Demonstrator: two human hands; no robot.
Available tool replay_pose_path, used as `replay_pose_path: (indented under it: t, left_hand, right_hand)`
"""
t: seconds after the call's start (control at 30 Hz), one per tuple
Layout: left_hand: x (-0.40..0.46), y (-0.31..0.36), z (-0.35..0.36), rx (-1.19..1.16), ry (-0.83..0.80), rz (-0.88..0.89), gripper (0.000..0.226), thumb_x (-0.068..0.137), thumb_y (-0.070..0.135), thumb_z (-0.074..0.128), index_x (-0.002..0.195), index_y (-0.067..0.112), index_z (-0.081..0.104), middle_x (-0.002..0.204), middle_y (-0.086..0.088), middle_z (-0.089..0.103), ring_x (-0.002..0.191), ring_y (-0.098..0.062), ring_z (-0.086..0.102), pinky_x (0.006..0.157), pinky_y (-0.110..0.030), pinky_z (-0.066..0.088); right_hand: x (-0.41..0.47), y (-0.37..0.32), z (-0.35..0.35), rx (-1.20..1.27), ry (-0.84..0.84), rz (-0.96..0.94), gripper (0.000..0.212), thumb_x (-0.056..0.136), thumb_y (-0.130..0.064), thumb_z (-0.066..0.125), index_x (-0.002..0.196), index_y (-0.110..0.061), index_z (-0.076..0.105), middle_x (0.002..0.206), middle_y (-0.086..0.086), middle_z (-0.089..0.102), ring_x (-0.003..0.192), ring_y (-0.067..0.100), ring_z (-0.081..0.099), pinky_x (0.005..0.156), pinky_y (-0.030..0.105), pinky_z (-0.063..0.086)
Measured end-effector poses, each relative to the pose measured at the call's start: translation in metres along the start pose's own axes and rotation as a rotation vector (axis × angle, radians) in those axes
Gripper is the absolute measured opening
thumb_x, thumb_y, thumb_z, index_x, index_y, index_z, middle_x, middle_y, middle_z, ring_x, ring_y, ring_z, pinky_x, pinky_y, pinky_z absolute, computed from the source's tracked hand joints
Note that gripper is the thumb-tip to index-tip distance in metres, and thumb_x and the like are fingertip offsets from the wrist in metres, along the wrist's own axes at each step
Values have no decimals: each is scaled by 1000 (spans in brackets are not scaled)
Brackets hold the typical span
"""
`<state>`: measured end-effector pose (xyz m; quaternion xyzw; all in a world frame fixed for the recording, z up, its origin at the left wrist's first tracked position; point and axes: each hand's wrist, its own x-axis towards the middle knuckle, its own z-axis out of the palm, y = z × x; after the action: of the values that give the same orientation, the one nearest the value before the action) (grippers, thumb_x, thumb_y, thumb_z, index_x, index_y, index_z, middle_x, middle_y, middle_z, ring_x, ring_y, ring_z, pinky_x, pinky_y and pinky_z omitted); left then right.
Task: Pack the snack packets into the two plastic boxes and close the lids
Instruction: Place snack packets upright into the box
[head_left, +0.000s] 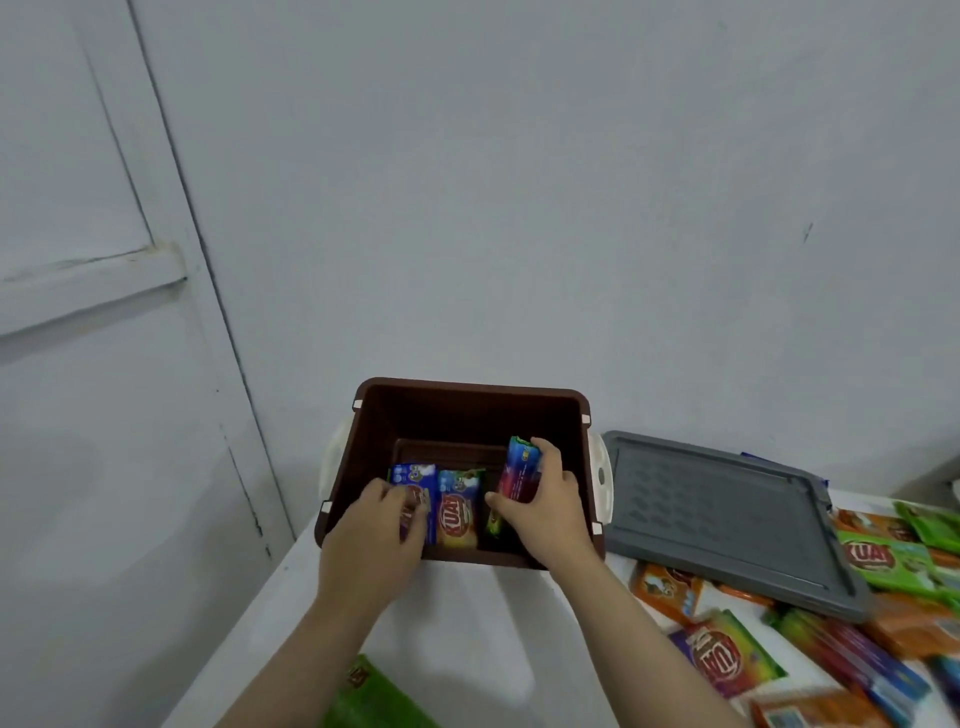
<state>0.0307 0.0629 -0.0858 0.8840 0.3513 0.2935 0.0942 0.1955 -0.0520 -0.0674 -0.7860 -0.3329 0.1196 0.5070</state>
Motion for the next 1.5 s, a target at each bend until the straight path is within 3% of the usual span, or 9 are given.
replay_pose_path:
  t: [0.13,0.43,0.53,0.73,0.87,1.03,1.2,1.33,1.5]
  left_hand:
    - [-34,-18,-1,-6,35,316,42,96,51,35,90,22,65,88,13,63,80,4,52,69,-16,40]
    - [-30,-11,0,192,108,324,52,96,55,25,86,22,64,86,8,66,76,-9,61,66,-26,46]
    - [-30,-9,0,160,99,299,61,97,58,18,88,20,65,87,7,67,77,-9,62,67,-25,46]
    - [-38,-12,3,144,104,299,56,97,58,22,87,22,63,88,8,66,79,-9,62,68,-24,45]
    - [-39,-12,3,165,86,299,52,96,55,26,86,21,64,88,7,66,80,-11,62,67,-27,46]
    - [-36,-12,-2,161,41,300,52,95,56,26,88,21,64,90,8,66,83,-11,62,67,-27,46]
    - [-23,-8,-2,182,21,243,55,96,54,20,97,19,63,98,4,64,95,-16,57,82,-35,43]
    - [-25,2,6,158,41,133,57,95,47,24,125,12,57,123,-9,58,121,-28,50,111,-46,27]
    - [-36,12,5,119,-28,103,57,96,33,44,148,15,33,155,-13,27,145,-33,17,116,-51,16]
  right_hand:
    - [3,3,12,-3,-103,86,87,78,-26,79,144,-34,24,136,9,36,103,15,50,84,28,48]
    - [20,-10,32,-103,-369,96,52,99,-44,45,147,-23,39,143,7,50,120,20,55,98,33,49]
    - [23,-7,28,-157,-271,81,50,101,-34,46,148,-22,35,145,9,42,125,23,50,98,36,50]
    - [18,-3,28,186,-385,327,36,99,-32,48,134,-23,45,99,-8,60,89,8,60,71,29,52]
    - [14,-4,28,244,-407,296,35,101,-30,45,136,-23,48,96,-11,58,90,9,58,71,26,53]
    - [10,-5,23,-169,-367,86,36,101,-35,44,130,-17,56,119,2,62,105,15,58,86,32,52]
    - [-12,-3,9,-616,-85,-181,29,100,-40,39,102,-23,62,98,-4,68,73,7,57,58,24,46]
    - [-31,0,1,-578,-5,-327,25,101,-37,41,108,-26,63,105,-8,69,94,9,63,93,35,49]
    - [-63,19,-4,-618,69,-436,43,100,-26,41,143,-27,45,150,-4,44,142,14,31,118,37,5]
